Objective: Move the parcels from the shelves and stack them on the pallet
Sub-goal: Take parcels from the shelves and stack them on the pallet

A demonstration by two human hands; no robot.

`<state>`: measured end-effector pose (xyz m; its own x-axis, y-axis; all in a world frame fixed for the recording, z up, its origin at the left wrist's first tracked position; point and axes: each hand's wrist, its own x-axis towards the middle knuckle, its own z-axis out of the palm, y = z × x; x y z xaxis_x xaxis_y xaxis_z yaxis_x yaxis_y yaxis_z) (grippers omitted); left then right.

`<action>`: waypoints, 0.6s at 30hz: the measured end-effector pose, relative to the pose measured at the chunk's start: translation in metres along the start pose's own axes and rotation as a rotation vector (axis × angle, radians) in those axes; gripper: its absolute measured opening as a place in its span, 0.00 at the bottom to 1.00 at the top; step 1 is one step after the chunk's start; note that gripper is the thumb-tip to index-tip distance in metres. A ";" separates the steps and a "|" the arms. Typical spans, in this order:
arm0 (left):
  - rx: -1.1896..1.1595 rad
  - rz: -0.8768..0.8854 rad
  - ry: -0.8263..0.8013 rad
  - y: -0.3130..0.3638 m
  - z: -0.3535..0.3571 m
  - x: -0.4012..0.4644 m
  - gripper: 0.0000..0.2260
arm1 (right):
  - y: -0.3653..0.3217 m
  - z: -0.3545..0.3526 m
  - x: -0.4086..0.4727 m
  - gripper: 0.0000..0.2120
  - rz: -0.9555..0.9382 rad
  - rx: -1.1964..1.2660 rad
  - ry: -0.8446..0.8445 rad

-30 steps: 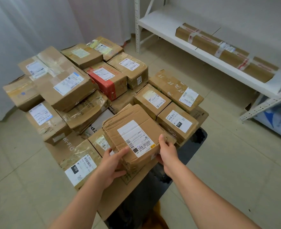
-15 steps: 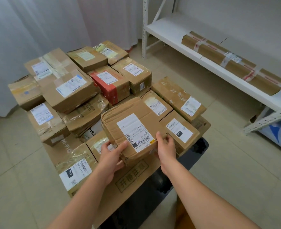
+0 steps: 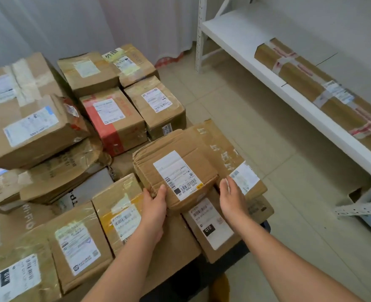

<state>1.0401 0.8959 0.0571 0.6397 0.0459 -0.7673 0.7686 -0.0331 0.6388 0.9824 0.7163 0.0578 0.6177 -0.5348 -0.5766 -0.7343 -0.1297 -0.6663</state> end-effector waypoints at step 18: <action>0.030 -0.111 0.116 0.000 0.022 0.039 0.16 | 0.039 -0.014 0.045 0.22 -0.204 -0.558 -0.206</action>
<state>1.0651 0.8756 0.0262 0.5472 0.1655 -0.8205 0.8356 -0.0510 0.5470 0.9775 0.6755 0.0124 0.7617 -0.2887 -0.5800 -0.5977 -0.6585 -0.4572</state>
